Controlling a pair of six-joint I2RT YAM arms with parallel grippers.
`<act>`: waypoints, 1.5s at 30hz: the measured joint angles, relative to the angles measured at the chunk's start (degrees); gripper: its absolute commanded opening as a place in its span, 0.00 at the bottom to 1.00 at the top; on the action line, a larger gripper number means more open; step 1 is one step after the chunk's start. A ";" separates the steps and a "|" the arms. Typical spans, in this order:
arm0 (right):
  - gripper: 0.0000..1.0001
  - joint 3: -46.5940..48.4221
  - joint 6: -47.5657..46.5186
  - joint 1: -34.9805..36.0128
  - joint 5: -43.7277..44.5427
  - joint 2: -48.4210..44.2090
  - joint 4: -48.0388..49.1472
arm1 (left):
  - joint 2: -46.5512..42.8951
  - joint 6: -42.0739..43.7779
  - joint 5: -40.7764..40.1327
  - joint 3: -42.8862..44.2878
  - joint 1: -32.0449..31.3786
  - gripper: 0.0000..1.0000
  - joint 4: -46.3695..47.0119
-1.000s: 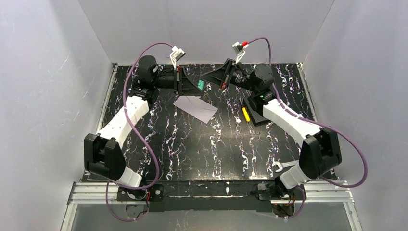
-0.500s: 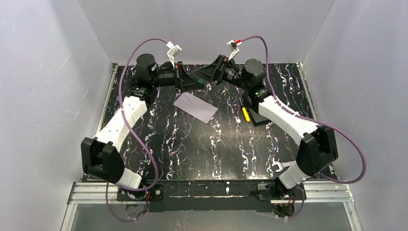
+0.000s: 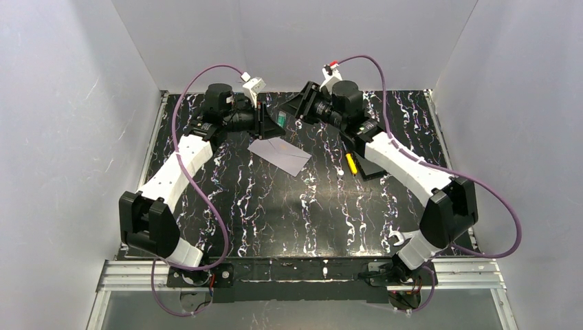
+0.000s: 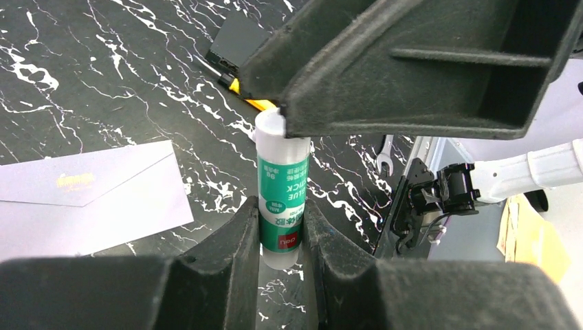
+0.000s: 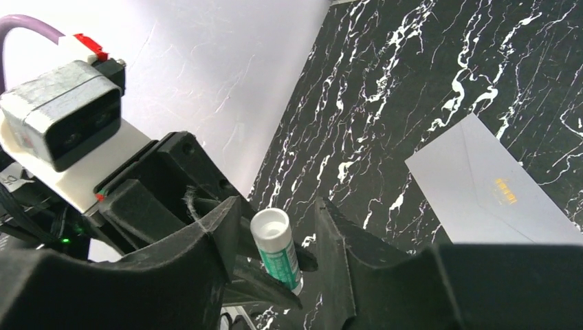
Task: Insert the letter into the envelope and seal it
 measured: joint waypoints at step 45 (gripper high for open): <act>0.01 1.01 2.25 -2.86 -16.76 3.08 7.13 | 2.93 -3.56 7.72 7.58 0.94 0.00 -6.91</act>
